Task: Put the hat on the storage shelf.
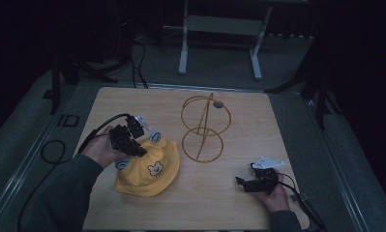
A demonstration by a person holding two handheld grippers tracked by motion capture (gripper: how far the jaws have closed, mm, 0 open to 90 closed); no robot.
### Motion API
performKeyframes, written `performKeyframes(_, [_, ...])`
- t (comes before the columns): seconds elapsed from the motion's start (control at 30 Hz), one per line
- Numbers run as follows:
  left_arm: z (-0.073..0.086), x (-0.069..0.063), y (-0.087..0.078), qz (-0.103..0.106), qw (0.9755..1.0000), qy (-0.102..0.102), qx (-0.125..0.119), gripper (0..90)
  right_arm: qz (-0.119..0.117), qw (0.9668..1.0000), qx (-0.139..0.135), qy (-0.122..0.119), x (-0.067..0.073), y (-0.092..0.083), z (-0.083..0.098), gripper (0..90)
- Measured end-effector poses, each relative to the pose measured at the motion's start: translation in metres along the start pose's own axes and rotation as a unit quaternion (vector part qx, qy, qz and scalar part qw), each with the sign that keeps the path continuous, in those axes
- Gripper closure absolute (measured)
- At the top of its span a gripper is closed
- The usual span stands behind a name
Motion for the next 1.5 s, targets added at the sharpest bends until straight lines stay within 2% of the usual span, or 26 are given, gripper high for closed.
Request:
performKeyframes(0.13, [-0.002,0.001,-0.003,0.0,1.0,0.002,0.002,82.1,0.0,1.0,0.0,0.0,0.0,0.0,0.0,13.5])
performKeyframes(0.63, [-0.001,0.011,-0.007,0.006,0.9999,-0.01,-0.003,82.0,0.0,1.0,0.0,0.0,0.0,0.0,0.0,13.5])
performKeyframes(1.27, [-0.016,0.02,-0.02,-0.001,1.0,-0.004,-0.008,82.0,0.0,1.0,0.0,0.0,0.0,0.0,0.0,13.5])
performKeyframes(1.5, [-0.019,0.022,-0.024,0.0,0.9999,-0.009,-0.015,82.0,0.0,1.0,0.0,0.0,0.0,0.0,0.0,13.5])
Point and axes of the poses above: each handheld gripper's, and its own axes: y roughly forward along the jaws, z roughly out of its underside, x roughly to its left, the point moved 4 cm from there along y, roughly forward along the jaws, and after that the axes turned 8 degrees about -z, right-handed, at the moved point
